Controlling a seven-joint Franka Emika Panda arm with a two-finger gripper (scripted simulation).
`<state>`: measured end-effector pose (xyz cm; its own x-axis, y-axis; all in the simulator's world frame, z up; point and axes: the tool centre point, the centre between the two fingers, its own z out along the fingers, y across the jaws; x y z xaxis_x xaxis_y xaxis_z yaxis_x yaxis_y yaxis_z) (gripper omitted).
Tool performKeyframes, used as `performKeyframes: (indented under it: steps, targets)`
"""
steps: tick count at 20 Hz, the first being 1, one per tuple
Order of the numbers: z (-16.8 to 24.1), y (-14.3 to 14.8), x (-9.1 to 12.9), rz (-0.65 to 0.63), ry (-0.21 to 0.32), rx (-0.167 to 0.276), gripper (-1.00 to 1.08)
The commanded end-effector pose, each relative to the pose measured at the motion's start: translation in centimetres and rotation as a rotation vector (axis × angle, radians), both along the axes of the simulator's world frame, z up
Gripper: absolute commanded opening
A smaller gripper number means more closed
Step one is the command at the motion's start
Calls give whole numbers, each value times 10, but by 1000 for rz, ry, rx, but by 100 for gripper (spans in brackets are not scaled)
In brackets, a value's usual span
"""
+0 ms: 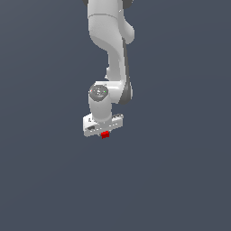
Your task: Pick up the red cube and move it to a goal position.
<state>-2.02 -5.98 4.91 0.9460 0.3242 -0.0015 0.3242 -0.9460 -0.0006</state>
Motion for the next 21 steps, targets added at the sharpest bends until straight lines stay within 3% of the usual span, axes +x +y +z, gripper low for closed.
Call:
performKeyframes:
  steps: [1, 11, 21]
  targets:
    - [17, 9, 6, 1, -2, 0, -100]
    - [92, 52, 34, 1, -2, 0, -100]
    - [117, 66, 45, 1, -2, 0, -100]
